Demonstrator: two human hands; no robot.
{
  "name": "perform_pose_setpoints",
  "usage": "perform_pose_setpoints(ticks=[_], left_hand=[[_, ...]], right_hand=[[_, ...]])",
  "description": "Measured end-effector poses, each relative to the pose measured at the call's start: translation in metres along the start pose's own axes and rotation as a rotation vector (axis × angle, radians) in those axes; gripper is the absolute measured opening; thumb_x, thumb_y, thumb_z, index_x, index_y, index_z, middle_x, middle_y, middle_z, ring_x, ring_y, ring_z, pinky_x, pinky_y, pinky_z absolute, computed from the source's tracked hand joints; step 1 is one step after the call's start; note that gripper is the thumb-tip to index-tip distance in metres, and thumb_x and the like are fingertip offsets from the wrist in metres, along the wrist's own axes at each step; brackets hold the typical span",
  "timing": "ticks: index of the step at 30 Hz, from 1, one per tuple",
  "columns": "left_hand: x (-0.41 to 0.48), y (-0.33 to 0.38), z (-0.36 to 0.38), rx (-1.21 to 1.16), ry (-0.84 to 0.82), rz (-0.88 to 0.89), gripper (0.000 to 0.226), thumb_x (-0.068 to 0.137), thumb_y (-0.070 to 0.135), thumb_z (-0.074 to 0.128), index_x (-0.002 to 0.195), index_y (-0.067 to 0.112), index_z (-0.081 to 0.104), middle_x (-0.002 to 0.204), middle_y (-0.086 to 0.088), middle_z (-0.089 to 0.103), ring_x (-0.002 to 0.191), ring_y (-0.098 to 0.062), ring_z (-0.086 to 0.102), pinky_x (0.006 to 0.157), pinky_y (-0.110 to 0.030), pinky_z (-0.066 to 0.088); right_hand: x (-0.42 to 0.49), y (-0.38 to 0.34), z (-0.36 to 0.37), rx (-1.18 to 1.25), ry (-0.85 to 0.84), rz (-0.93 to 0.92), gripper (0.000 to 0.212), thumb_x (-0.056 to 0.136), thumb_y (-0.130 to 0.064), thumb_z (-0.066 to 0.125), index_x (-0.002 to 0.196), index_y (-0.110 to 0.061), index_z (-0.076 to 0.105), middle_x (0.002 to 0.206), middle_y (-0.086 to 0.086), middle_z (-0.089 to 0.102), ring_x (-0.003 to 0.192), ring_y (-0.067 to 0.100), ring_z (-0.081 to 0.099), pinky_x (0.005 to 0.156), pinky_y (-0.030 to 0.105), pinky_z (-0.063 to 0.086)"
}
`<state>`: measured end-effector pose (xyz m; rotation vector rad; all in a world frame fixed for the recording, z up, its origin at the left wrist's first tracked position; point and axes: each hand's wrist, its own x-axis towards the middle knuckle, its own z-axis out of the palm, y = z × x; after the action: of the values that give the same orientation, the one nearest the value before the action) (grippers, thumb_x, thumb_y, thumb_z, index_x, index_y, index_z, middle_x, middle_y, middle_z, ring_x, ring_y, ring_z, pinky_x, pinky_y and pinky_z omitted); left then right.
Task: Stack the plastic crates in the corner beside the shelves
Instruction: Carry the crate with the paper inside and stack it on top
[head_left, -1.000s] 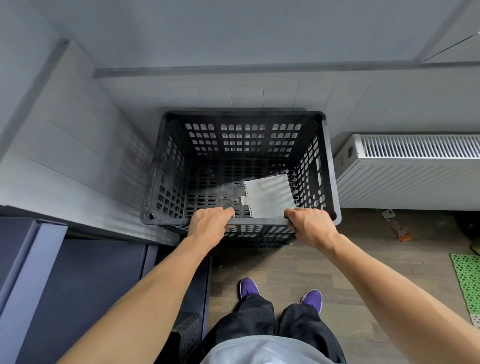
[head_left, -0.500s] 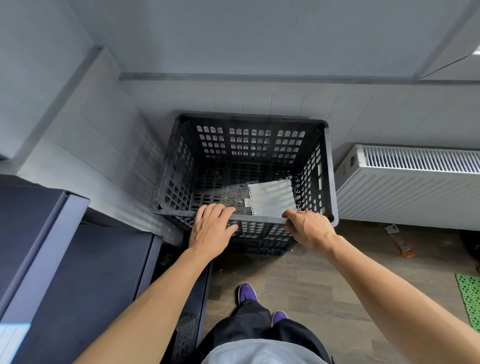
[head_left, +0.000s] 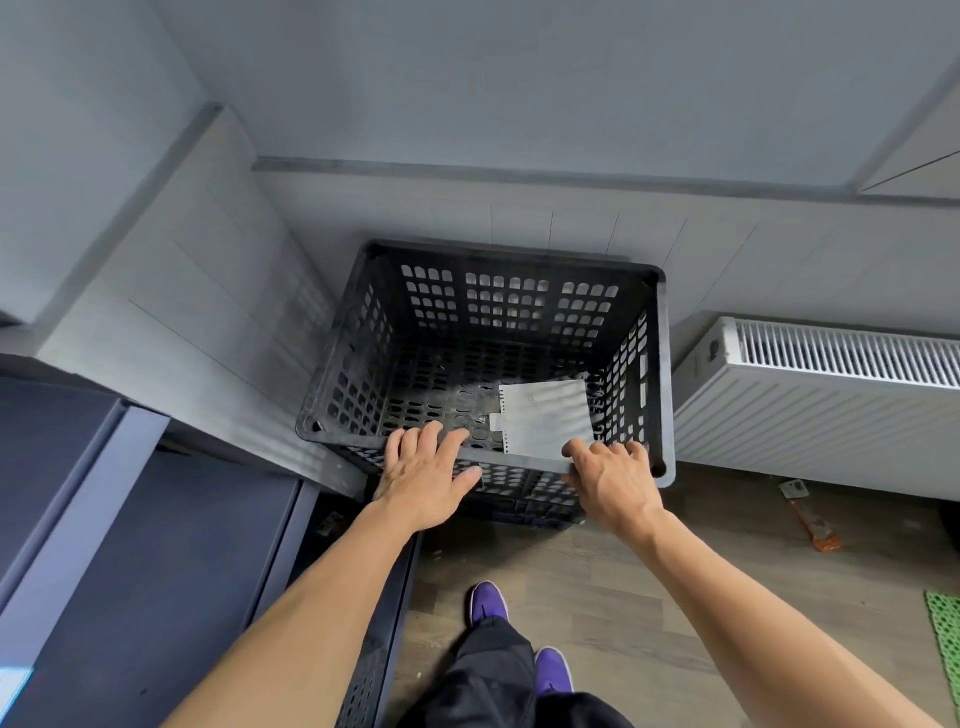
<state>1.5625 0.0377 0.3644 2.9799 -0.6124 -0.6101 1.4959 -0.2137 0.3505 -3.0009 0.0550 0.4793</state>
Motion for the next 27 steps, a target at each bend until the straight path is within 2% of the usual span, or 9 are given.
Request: perform_pose_setpoints(ticks=[3, 6, 9, 11, 13, 15, 17, 21, 27], left_hand=[[0.007, 0.000, -0.008, -0.013, -0.118, -0.018, 0.062, 0.095, 0.064, 0.021, 0.150, 0.037, 0.015, 0.157, -0.006, 0.014, 0.142, -0.030, 0.013, 0.117, -0.046, -0.004], [0.008, -0.001, -0.012, -0.032, -0.174, -0.020, 0.063, 0.094, 0.066, 0.019, 0.150, 0.038, 0.016, 0.159, -0.005, 0.011, 0.144, -0.031, 0.010, 0.117, -0.047, -0.004], [0.006, -0.002, -0.011, -0.045, -0.154, -0.023, 0.063, 0.094, 0.067, 0.017, 0.148, 0.037, 0.022, 0.156, -0.004, 0.018, 0.141, -0.030, 0.016, 0.115, -0.047, -0.001], [0.005, 0.000, -0.011, -0.085, -0.118, -0.029, 0.057, 0.096, 0.064, 0.016, 0.144, 0.038, 0.028, 0.149, -0.002, 0.028, 0.135, -0.027, 0.024, 0.114, -0.046, 0.005], [0.005, 0.002, -0.013, -0.139, -0.075, -0.032, 0.050, 0.098, 0.058, 0.015, 0.141, 0.039, 0.034, 0.144, 0.000, 0.034, 0.131, -0.024, 0.029, 0.111, -0.045, 0.011], [0.008, 0.000, -0.015, -0.207, -0.014, -0.049, 0.047, 0.100, 0.055, 0.017, 0.140, 0.038, 0.036, 0.145, 0.001, 0.033, 0.134, -0.021, 0.026, 0.110, -0.044, 0.014], [0.014, -0.008, -0.022, -0.220, 0.101, -0.087, 0.046, 0.100, 0.053, 0.026, 0.141, 0.034, 0.038, 0.147, 0.000, 0.030, 0.137, -0.021, 0.021, 0.110, -0.045, 0.018], [0.029, -0.046, -0.043, -0.130, 0.219, -0.211, 0.052, 0.097, 0.045, 0.046, 0.144, 0.026, 0.034, 0.153, -0.008, 0.023, 0.143, -0.028, 0.014, 0.113, -0.049, 0.018], [0.053, -0.107, -0.063, -0.088, 0.248, -0.394, 0.075, 0.092, 0.042, 0.056, 0.151, 0.019, 0.017, 0.155, -0.020, 0.017, 0.143, -0.036, 0.016, 0.115, -0.048, 0.024]], right_hand=[[0.007, 0.001, -0.005, 0.009, -0.058, 0.012, 0.037, 0.102, -0.042, 0.037, 0.135, -0.028, 0.042, 0.113, 0.001, 0.066, 0.107, 0.028, 0.060, 0.103, 0.049, 0.032], [0.011, -0.001, -0.012, 0.014, -0.158, 0.017, 0.046, 0.100, -0.046, 0.040, 0.143, -0.029, 0.036, 0.122, 0.001, 0.064, 0.113, 0.028, 0.059, 0.101, 0.047, 0.034], [0.016, -0.002, -0.021, 0.072, -0.310, -0.001, 0.074, 0.090, -0.069, 0.043, 0.150, -0.030, 0.025, 0.131, 0.005, 0.059, 0.121, 0.028, 0.055, 0.104, 0.050, 0.033], [0.021, -0.007, -0.027, 0.125, -0.375, -0.051, 0.091, 0.081, -0.083, 0.036, 0.154, -0.031, 0.019, 0.140, 0.008, 0.053, 0.126, 0.029, 0.052, 0.107, 0.051, 0.035], [0.027, -0.020, -0.031, 0.203, -0.377, -0.097, 0.096, 0.078, -0.089, 0.025, 0.154, -0.031, 0.020, 0.143, 0.010, 0.051, 0.128, 0.028, 0.051, 0.107, 0.049, 0.037], [0.036, -0.038, -0.036, 0.256, -0.329, -0.111, 0.095, 0.078, -0.089, 0.013, 0.152, -0.032, 0.027, 0.139, 0.010, 0.054, 0.124, 0.027, 0.055, 0.103, 0.047, 0.042], [0.045, -0.052, -0.043, 0.274, -0.265, -0.117, 0.088, 0.083, -0.084, 0.010, 0.149, -0.031, 0.034, 0.134, 0.010, 0.057, 0.118, 0.026, 0.058, 0.099, 0.046, 0.045], [0.073, -0.065, -0.064, 0.160, -0.221, -0.161, 0.057, 0.099, -0.061, 0.031, 0.146, -0.029, 0.038, 0.134, 0.010, 0.056, 0.118, 0.030, 0.057, 0.097, 0.044, 0.044], [0.133, -0.080, -0.104, 0.048, -0.086, -0.224, 0.054, 0.098, -0.046, 0.049, 0.148, -0.028, 0.038, 0.139, 0.007, 0.052, 0.124, 0.030, 0.049, 0.100, 0.044, 0.042]])
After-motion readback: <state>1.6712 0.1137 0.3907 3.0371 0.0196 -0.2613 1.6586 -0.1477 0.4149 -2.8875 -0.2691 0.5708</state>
